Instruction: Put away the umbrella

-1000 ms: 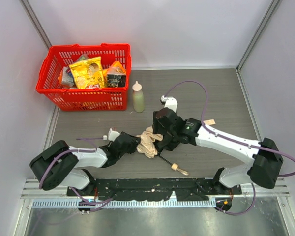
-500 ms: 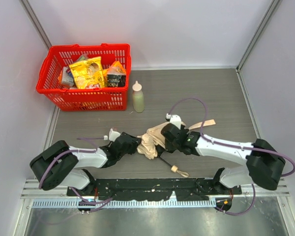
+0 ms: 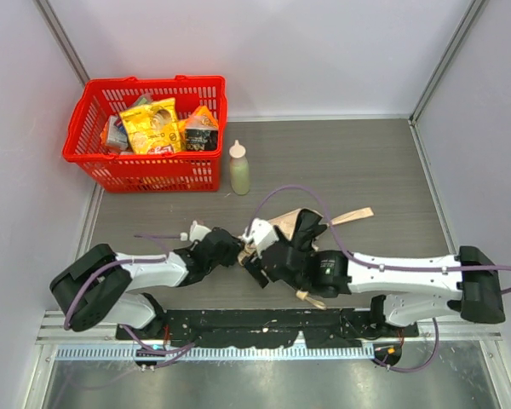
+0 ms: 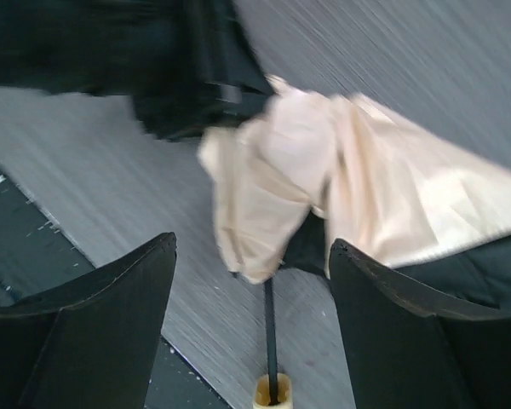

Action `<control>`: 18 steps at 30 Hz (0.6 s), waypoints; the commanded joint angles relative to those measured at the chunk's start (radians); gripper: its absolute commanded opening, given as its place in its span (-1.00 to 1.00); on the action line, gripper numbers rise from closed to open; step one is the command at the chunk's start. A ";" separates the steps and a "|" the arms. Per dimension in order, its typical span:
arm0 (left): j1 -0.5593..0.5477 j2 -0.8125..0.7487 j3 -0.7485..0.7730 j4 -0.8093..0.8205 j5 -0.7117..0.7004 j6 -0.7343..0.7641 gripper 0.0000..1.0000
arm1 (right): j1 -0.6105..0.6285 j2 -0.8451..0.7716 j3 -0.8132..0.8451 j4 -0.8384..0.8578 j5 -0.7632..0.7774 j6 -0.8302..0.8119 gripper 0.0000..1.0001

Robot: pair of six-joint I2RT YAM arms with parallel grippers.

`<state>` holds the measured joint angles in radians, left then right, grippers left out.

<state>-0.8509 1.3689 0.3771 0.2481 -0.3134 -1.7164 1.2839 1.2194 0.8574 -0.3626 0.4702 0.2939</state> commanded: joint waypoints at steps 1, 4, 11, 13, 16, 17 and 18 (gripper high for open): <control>0.006 -0.016 0.014 -0.230 -0.052 0.029 -1.00 | 0.072 0.083 0.011 0.263 0.097 -0.260 0.55; 0.006 -0.021 0.032 -0.286 -0.061 0.018 -1.00 | 0.074 0.201 -0.023 0.406 0.107 -0.286 0.55; 0.004 -0.018 0.046 -0.294 -0.059 0.015 -1.00 | 0.083 0.337 -0.153 0.740 0.221 -0.340 0.56; 0.006 -0.019 0.048 -0.299 -0.059 0.005 -1.00 | 0.083 0.399 -0.161 0.787 0.325 -0.338 0.56; 0.006 -0.034 0.046 -0.303 -0.067 -0.014 -1.00 | 0.083 0.503 -0.162 0.818 0.425 -0.349 0.52; 0.004 -0.039 0.043 -0.303 -0.073 -0.021 -1.00 | 0.081 0.518 -0.179 0.853 0.447 -0.345 0.49; 0.006 -0.045 0.037 -0.299 -0.079 -0.029 -1.00 | 0.080 0.549 -0.188 0.878 0.459 -0.348 0.45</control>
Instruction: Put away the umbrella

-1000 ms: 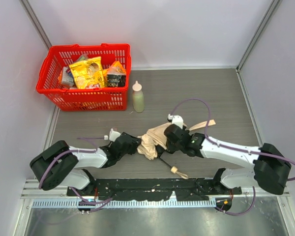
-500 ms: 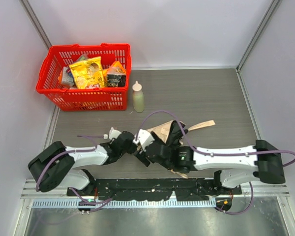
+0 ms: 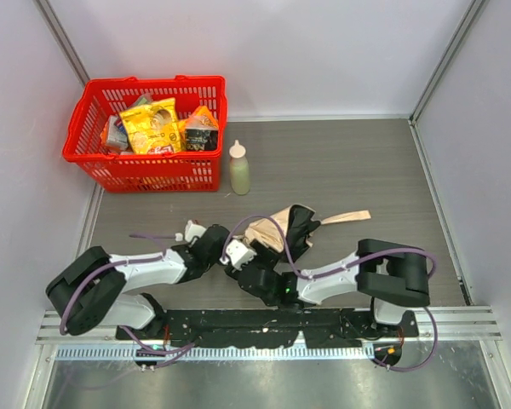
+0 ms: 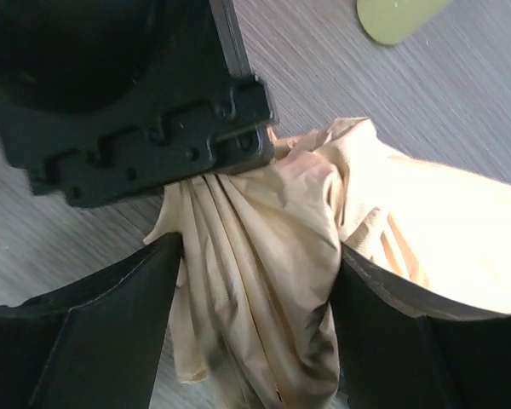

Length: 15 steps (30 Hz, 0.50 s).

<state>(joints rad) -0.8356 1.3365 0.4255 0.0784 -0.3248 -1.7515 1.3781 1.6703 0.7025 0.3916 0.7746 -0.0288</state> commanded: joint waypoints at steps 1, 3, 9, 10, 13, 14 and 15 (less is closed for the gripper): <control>-0.010 -0.022 -0.016 -0.118 -0.074 0.003 -1.00 | -0.017 0.118 -0.056 0.165 0.179 -0.026 0.43; -0.010 -0.034 -0.024 -0.117 -0.085 0.004 -1.00 | -0.031 0.112 -0.086 0.182 0.141 -0.004 0.41; -0.010 -0.053 -0.067 -0.085 -0.097 0.000 -1.00 | -0.047 0.106 -0.176 0.294 0.091 0.003 0.43; -0.010 -0.053 -0.062 -0.085 -0.091 0.001 -1.00 | -0.047 0.112 -0.176 0.308 0.081 -0.022 0.42; -0.010 -0.046 -0.059 -0.085 -0.091 -0.005 -1.00 | -0.062 0.161 -0.144 0.342 0.063 -0.049 0.25; -0.010 -0.049 -0.057 -0.092 -0.097 -0.009 -1.00 | -0.077 0.172 -0.137 0.346 0.054 -0.045 0.00; -0.010 -0.057 -0.059 -0.100 -0.103 -0.013 -1.00 | -0.086 0.177 -0.143 0.355 0.036 -0.042 -0.19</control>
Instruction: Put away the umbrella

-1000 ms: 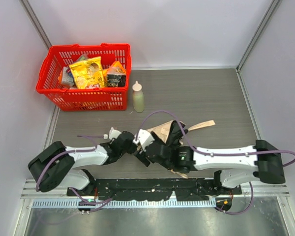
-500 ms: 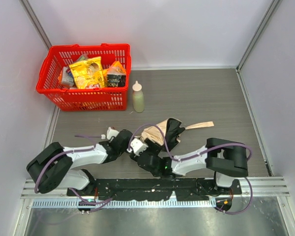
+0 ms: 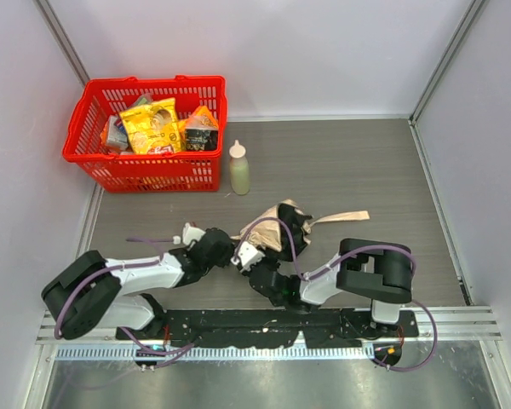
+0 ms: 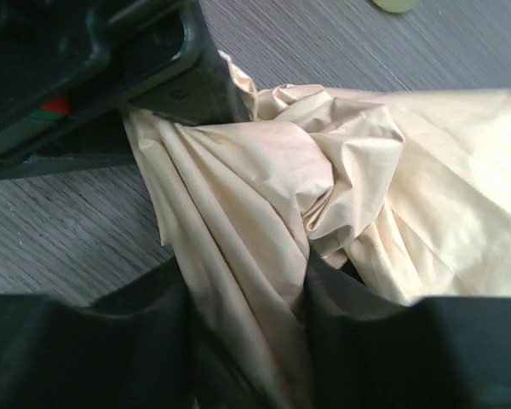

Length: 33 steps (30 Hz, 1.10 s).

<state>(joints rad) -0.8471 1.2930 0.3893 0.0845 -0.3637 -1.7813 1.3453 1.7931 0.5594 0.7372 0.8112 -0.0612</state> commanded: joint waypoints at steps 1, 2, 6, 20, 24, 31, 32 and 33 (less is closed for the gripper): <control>0.000 -0.020 -0.026 -0.112 -0.073 0.014 -1.00 | -0.081 0.052 -0.010 0.022 -0.048 0.009 -0.41; 0.002 -0.035 -0.030 -0.118 -0.081 0.008 -1.00 | -0.107 0.042 -0.030 0.024 -0.067 0.026 -0.55; 0.002 -0.078 -0.059 -0.091 -0.121 0.005 -1.00 | -0.158 -0.006 -0.108 0.056 -0.350 0.087 -0.99; 0.002 -0.371 -0.182 -0.045 -0.123 0.060 0.99 | -0.472 0.095 -0.165 0.183 -1.167 0.452 -0.99; 0.002 -0.420 -0.219 0.063 -0.087 0.063 0.99 | -0.575 0.138 -0.110 0.125 -1.331 0.515 -0.99; 0.000 -0.210 -0.145 0.207 -0.058 0.069 0.99 | -0.638 0.224 -0.056 0.093 -1.425 0.569 -0.99; -0.003 -0.171 -0.132 0.219 -0.063 0.060 0.99 | -0.637 0.232 -0.050 0.091 -1.434 0.572 -0.99; -0.003 -0.134 -0.124 0.224 -0.076 0.048 0.99 | -0.638 0.242 -0.044 0.090 -1.440 0.574 -0.99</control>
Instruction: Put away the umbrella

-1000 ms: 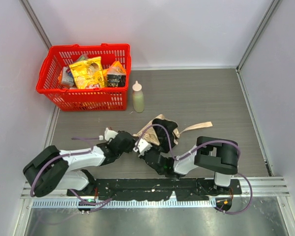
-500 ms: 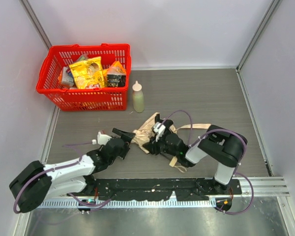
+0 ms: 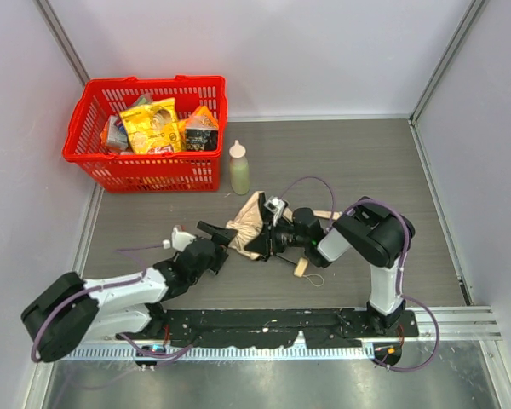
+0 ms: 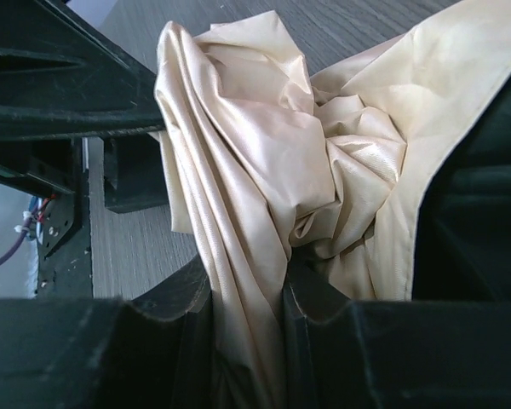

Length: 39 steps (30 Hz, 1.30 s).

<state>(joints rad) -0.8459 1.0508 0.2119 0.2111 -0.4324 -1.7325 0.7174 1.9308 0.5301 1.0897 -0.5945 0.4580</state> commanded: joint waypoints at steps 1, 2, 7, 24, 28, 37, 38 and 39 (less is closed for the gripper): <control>-0.005 0.136 0.050 0.128 -0.028 -0.007 0.99 | -0.010 0.108 -0.012 -0.267 -0.037 0.054 -0.99; -0.004 0.162 0.043 0.169 -0.040 -0.012 0.99 | -0.012 0.106 -0.007 -0.275 -0.037 0.053 -0.99; -0.039 0.239 0.116 0.145 -0.106 0.021 0.99 | -0.013 0.108 0.005 -0.303 -0.048 0.041 -0.99; -0.059 0.431 0.098 0.209 -0.177 0.086 -0.96 | -0.013 0.079 0.015 -0.321 -0.093 0.028 -0.99; -0.059 0.403 0.096 0.153 -0.148 0.094 -1.00 | -0.001 0.010 0.031 -0.439 -0.042 -0.021 -0.98; -0.064 0.370 0.081 0.103 -0.071 0.077 -1.00 | 0.033 -0.357 0.157 -0.881 0.258 -0.119 0.55; -0.062 0.364 0.084 0.088 -0.071 0.077 -1.00 | 0.043 -0.413 0.183 -0.946 0.300 -0.139 0.56; -0.062 0.357 0.086 0.079 -0.072 0.082 -1.00 | 0.053 -0.437 0.194 -0.973 0.327 -0.168 0.57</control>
<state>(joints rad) -0.9058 1.4170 0.3271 0.4824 -0.5133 -1.7370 0.7483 1.6299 0.6609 0.4412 -0.4664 0.3885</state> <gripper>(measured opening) 0.373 0.774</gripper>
